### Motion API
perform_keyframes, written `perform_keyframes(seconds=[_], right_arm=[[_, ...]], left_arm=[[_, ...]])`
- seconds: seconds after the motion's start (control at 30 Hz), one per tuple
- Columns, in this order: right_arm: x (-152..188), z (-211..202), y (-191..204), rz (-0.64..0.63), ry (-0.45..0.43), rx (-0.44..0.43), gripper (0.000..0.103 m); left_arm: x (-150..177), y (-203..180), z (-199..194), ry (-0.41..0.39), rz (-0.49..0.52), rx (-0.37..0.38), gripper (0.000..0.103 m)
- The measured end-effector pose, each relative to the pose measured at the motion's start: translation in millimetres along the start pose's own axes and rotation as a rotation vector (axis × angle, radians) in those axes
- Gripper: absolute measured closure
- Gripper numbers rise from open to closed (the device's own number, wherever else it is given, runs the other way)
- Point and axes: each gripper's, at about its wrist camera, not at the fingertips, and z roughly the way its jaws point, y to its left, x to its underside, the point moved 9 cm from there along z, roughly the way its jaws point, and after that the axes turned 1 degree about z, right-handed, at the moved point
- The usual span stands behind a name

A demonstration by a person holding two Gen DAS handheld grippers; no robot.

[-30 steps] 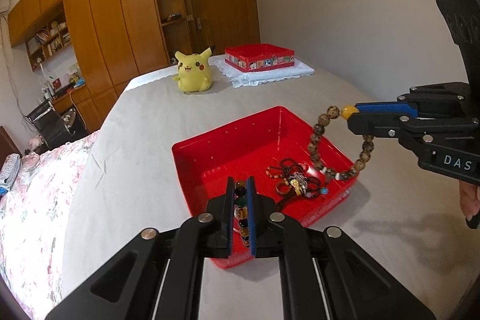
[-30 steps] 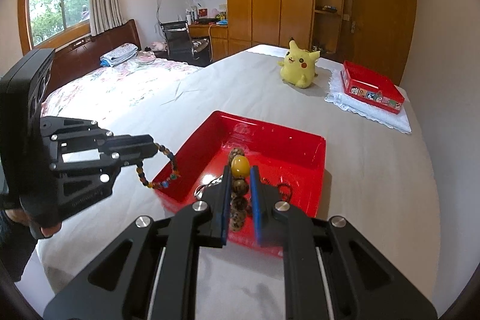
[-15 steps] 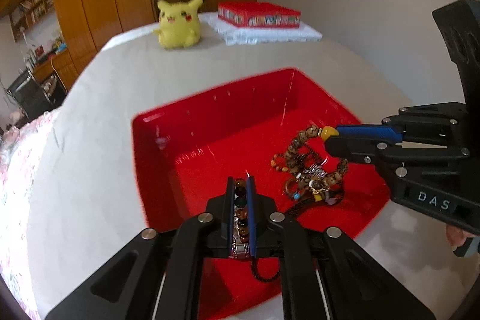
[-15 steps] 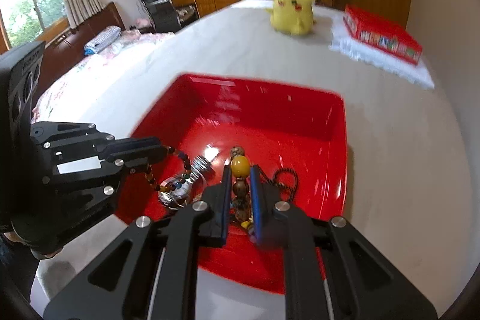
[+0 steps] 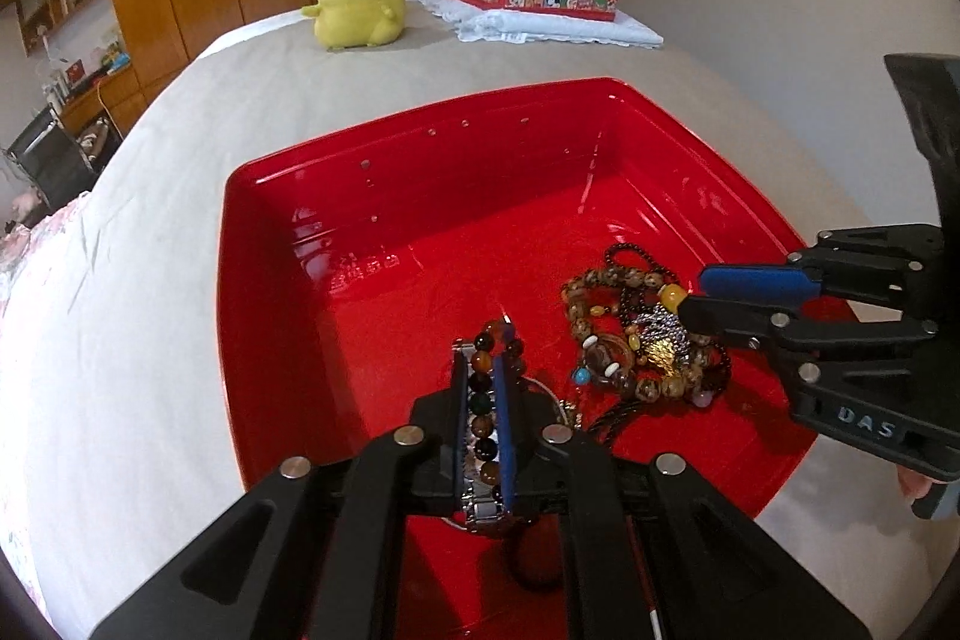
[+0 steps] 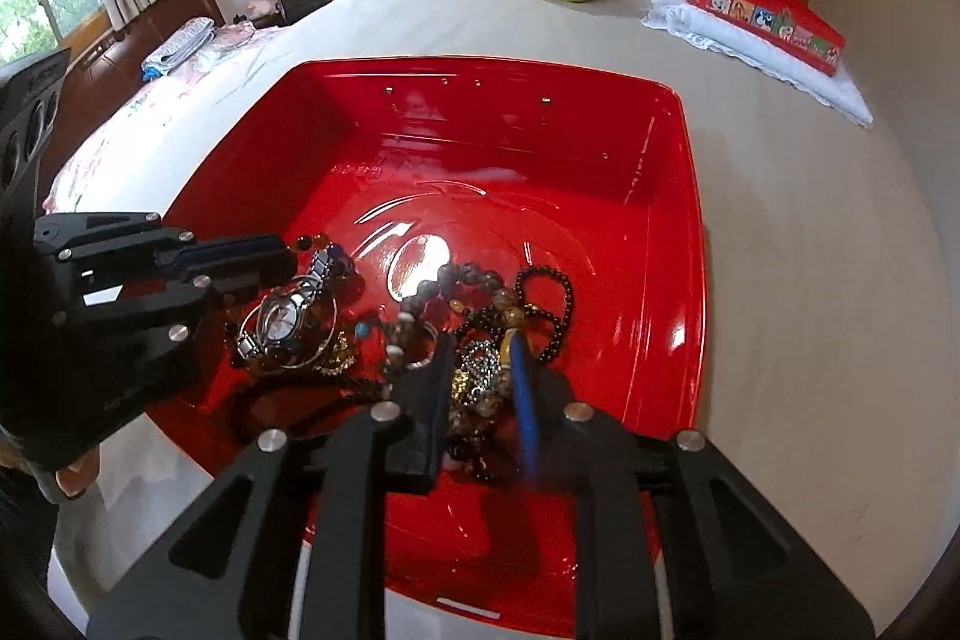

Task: Organize jewelry
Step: 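Carry both bead bracelets into the red box and open both tools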

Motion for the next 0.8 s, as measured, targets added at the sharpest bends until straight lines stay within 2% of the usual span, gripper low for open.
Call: perform_keyframes(seconds=[0.03, 0.23, 0.43, 0.57, 0.67, 0.8], right_arm=[[0.1, -0.7, 1.3, -0.006, -0.002, 0.004, 0.075], [1.4, -4.4, 2.0, -0.006, -0.008, 0.008, 0.075], [3.1, -7.2, -1.7, -0.001, -0.01, 0.009, 0.074], [4.5, -7.2, -2.4, 0.007, -0.011, 0.007, 0.071], [6.5, -6.3, -0.9, 0.011, -0.008, 0.008, 0.063], [10.1, -11.2, -0.2, 0.021, -0.02, 0.017, 0.046]], left_arm=[[-1.1, 0.4, 0.9, 0.001, -0.001, -0.001, 0.092], [-1.9, 1.2, 0.0, 0.0, -0.009, -0.005, 0.07], [0.3, 6.1, -1.2, 0.001, -0.022, -0.013, 0.061], [2.7, 7.4, -2.6, -0.005, -0.026, -0.026, 0.044], [4.4, 8.6, -7.2, -0.017, -0.032, -0.038, 0.035], [7.2, 8.7, -20.7, -0.046, -0.034, -0.061, 0.023]])
